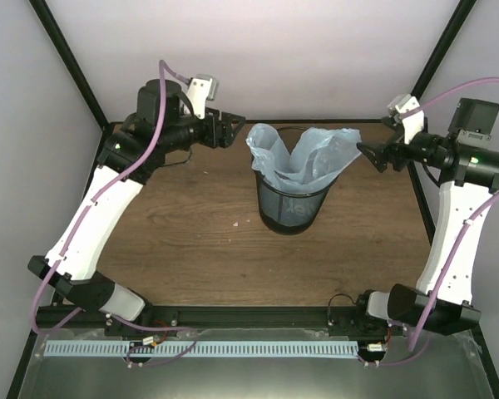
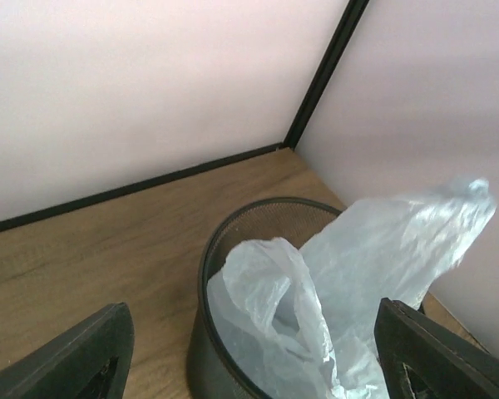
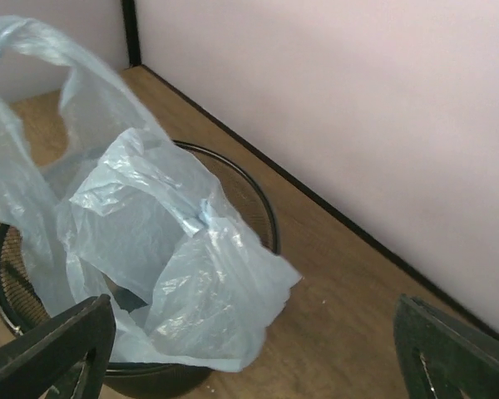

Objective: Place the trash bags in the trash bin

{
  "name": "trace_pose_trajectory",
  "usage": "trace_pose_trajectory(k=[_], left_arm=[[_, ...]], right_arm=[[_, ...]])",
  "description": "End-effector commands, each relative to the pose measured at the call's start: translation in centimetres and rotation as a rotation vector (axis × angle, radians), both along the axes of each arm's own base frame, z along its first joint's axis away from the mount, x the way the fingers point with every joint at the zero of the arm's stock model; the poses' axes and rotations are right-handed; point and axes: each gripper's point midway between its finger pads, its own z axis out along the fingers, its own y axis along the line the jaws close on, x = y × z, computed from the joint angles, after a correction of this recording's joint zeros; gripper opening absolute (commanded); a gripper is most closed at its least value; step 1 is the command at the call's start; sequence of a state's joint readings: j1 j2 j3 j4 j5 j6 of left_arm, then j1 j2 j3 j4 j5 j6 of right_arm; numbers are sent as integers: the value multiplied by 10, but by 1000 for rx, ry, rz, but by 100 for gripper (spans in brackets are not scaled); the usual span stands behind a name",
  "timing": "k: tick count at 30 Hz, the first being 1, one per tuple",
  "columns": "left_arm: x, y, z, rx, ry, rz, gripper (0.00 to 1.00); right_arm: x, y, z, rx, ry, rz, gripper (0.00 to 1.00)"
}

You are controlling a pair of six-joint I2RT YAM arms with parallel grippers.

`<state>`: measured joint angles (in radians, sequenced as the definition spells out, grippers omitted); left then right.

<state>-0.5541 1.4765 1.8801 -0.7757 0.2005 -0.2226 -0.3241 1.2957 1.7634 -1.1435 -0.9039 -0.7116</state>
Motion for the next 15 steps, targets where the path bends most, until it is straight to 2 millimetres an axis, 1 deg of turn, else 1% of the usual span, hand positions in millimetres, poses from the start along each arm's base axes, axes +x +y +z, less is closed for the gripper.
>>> trace_pose_trajectory(k=[1, 2, 4, 7, 9, 12, 15], left_arm=[[10, -2, -14, 92, 37, -8, 82], [12, -6, -18, 101, 57, -21, 81], [11, -13, -20, 78, 76, -53, 81], [2, -32, -19, 16, 111, -154, 81], [-1, -40, -20, -2, 128, -188, 81], [5, -47, -32, 9, 155, -185, 79], [19, -53, -45, 40, 164, -173, 79]], right_arm=[[-12, 29, -3, -175, -55, 145, 93], [-12, 38, -5, -213, -61, 168, 93], [-6, 50, -6, -270, -77, 178, 93], [-2, 66, -7, -326, -99, 204, 93], [0, 77, -7, -342, -103, 229, 93], [8, 92, -7, -349, -109, 237, 93], [16, 106, -6, -366, -122, 249, 92]])
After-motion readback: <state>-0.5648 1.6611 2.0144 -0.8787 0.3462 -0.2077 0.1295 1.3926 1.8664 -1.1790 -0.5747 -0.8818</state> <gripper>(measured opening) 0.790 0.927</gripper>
